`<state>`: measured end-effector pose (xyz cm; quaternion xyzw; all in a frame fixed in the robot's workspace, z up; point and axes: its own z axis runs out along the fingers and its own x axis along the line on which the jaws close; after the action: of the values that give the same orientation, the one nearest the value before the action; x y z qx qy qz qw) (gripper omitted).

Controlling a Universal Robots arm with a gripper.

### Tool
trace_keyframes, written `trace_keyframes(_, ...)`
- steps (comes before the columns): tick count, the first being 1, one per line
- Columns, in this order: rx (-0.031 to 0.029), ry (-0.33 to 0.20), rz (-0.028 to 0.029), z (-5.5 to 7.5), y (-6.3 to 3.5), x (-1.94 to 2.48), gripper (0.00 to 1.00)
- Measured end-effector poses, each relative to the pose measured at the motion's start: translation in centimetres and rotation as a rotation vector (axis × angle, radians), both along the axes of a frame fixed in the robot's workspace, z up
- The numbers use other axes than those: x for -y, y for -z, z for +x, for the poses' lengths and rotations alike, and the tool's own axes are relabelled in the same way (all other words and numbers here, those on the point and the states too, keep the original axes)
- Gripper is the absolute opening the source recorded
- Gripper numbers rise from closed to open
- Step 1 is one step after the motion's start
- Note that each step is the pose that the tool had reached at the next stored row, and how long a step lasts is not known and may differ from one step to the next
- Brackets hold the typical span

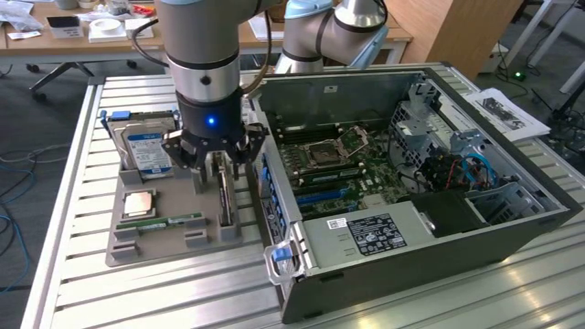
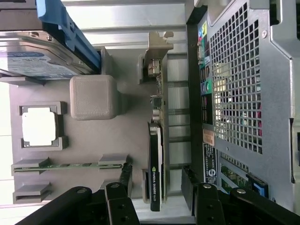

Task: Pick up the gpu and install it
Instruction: 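Pick up the gpu and move the gpu toward the slot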

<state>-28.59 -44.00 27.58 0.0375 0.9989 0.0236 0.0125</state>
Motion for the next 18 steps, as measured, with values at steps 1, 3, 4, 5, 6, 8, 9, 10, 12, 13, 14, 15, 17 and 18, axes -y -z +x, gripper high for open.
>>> trace_keyframes(1,0.0001,0.000,0.0001,0.0,0.18,-0.01,0.55)
trace_keyframes(3,0.0001,0.000,0.0000,0.0,0.54,-0.02,0.55)
trace_keyframes(4,0.0000,0.000,0.0000,0.0,0.72,-0.02,0.55)
trace_keyframes(5,0.0001,0.000,0.0001,0.0,0.90,-0.03,0.55)
trace_keyframes(6,0.0001,0.000,0.0001,0.0,1.08,-0.03,0.55)
trace_keyframes(8,0.0003,0.000,0.0000,0.0,1.45,-0.03,0.55)
trace_keyframes(9,0.0006,0.000,0.0000,0.0,1.63,-0.03,0.55)
trace_keyframes(10,0.0010,0.000,0.0000,0.0,1.81,-0.04,0.55)
trace_keyframes(12,0.0019,0.000,0.0000,0.0,2.17,-0.04,0.55)
trace_keyframes(13,0.0023,0.000,0.0001,0.0,2.35,-0.05,0.55)
trace_keyframes(14,0.0027,0.000,0.0001,0.0,2.53,-0.05,0.55)
trace_keyframes(15,0.0029,0.000,0.0001,0.0,2.73,-0.07,0.55)
trace_keyframes(17,0.0031,0.000,0.0000,-0.1,3.00,-0.14,0.55)
trace_keyframes(18,0.0031,0.000,0.0000,-0.1,3.09,-0.17,0.55)
